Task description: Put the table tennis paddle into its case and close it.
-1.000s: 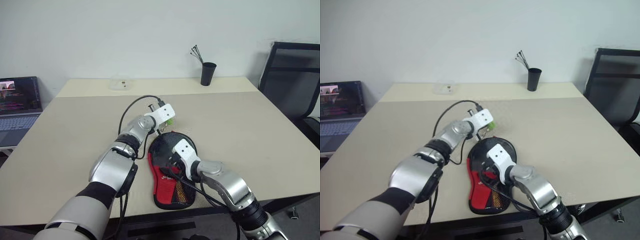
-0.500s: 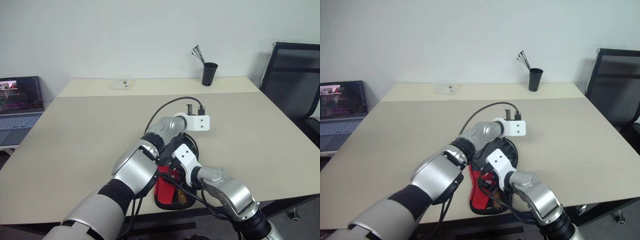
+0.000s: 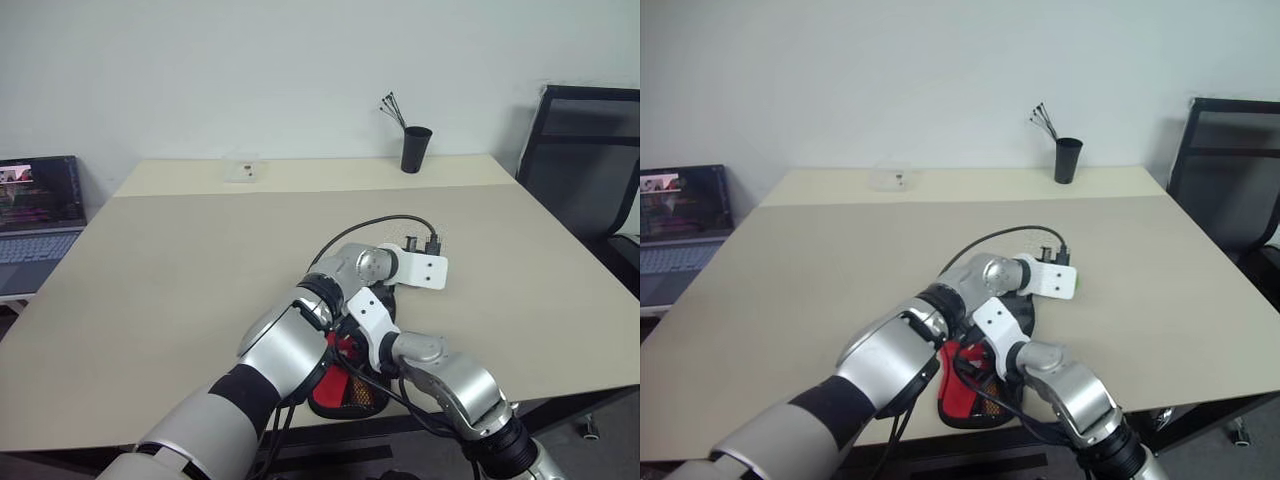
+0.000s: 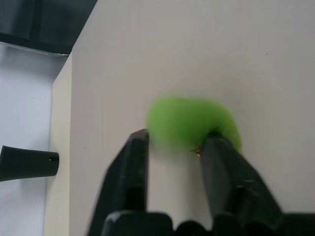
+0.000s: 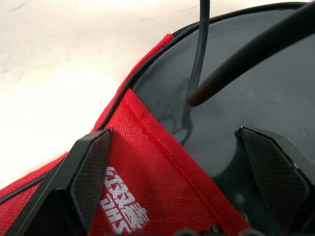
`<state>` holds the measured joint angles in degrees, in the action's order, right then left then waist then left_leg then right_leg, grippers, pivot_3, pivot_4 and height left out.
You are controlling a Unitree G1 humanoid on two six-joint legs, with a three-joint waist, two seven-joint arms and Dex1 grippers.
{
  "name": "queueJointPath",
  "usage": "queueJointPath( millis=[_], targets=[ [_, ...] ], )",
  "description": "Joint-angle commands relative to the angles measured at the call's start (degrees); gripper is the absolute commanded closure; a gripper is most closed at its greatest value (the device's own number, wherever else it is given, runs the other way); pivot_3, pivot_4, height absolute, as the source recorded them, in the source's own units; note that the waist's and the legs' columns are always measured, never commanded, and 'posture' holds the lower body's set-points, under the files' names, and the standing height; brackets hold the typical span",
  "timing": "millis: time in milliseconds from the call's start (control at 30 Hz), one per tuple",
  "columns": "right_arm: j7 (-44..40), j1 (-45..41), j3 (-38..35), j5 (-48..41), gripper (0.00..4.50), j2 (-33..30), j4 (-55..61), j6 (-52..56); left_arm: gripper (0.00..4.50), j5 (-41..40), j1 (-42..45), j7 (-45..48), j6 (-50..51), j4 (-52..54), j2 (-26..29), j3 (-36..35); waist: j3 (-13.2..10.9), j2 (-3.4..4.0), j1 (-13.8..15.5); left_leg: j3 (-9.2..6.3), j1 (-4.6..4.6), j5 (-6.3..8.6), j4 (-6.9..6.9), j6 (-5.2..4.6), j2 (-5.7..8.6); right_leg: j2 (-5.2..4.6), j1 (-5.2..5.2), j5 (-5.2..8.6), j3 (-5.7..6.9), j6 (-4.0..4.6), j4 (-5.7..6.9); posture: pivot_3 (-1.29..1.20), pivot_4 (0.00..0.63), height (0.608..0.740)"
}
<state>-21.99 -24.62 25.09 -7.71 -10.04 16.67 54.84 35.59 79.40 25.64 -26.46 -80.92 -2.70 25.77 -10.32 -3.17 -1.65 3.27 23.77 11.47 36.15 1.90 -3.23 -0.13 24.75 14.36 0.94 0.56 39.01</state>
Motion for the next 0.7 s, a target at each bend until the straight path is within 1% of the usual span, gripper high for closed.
queueJointPath(
  millis=[33,133,167,300,500,633,700],
  targets=[
    [-0.9,0.7,1.6,0.2,0.0,-0.1,-4.1,0.7,1.57,-1.2,0.8,-2.5,2.1,2.1,1.0,-1.4,0.0,0.02,-0.3,0.0,-0.04,0.0,0.0,0.0,0.0,0.0,-0.04,0.0,0.0,0.0,0.0,0.0,0.15,0.74],
    [-1.5,-0.1,1.5,0.2,0.0,-0.3,-5.2,-0.1,0.44,-1.2,0.9,-4.5,3.5,2.1,2.5,-1.6,0.0,0.04,-0.4,0.01,-0.13,0.0,0.0,0.0,-0.05,0.04,-0.1,0.0,-0.02,0.0,0.01,0.0,0.15,0.74],
    [-1.6,-0.5,1.4,0.3,0.0,-0.3,-5.6,-0.4,0.13,-1.8,0.9,-4.3,3.8,2.1,2.9,-2.1,0.0,0.04,-0.4,0.01,-0.16,0.0,0.0,0.0,-0.08,0.06,-0.11,0.0,-0.02,0.0,0.02,0.0,0.15,0.74],
    [-2.3,-2.0,0.7,0.5,0.0,-0.5,-6.9,-1.5,0.13,-3.8,0.9,-4.8,4.9,2.3,4.9,-4.3,0.0,0.04,-0.4,0.0,-0.48,0.01,-0.04,0.0,-0.15,0.11,-0.44,0.0,0.01,0.0,-0.01,0.0,0.15,0.74],
    [-3.3,-3.2,-2.3,-1.4,0.0,-1.2,-3.6,0.1,0.13,-9.9,0.6,-3.3,7.1,2.8,9.5,-11.1,0.0,0.04,-0.3,0.04,-0.61,0.01,-0.05,0.01,-0.15,0.11,-0.55,0.0,-0.02,0.0,-0.01,0.0,0.15,0.74],
    [-4.5,-3.8,-6.5,-4.6,0.0,-1.9,2.7,4.0,0.13,-16.7,-0.6,3.2,8.4,3.5,13.0,-17.7,0.0,0.05,-0.3,0.04,-0.54,0.02,-0.06,0.03,-0.18,0.11,-0.52,0.0,-0.01,0.0,-0.04,0.0,0.15,0.74],
    [-5.2,-4.2,-8.4,-6.2,0.0,-2.8,6.1,6.2,0.13,-20.3,-1.9,9.9,8.7,4.2,14.0,-20.6,0.0,0.06,-0.2,0.03,-0.48,0.03,-0.05,0.04,-0.21,0.11,-0.48,0.0,0.01,0.0,-0.05,0.0,0.15,0.74]
  ],
)
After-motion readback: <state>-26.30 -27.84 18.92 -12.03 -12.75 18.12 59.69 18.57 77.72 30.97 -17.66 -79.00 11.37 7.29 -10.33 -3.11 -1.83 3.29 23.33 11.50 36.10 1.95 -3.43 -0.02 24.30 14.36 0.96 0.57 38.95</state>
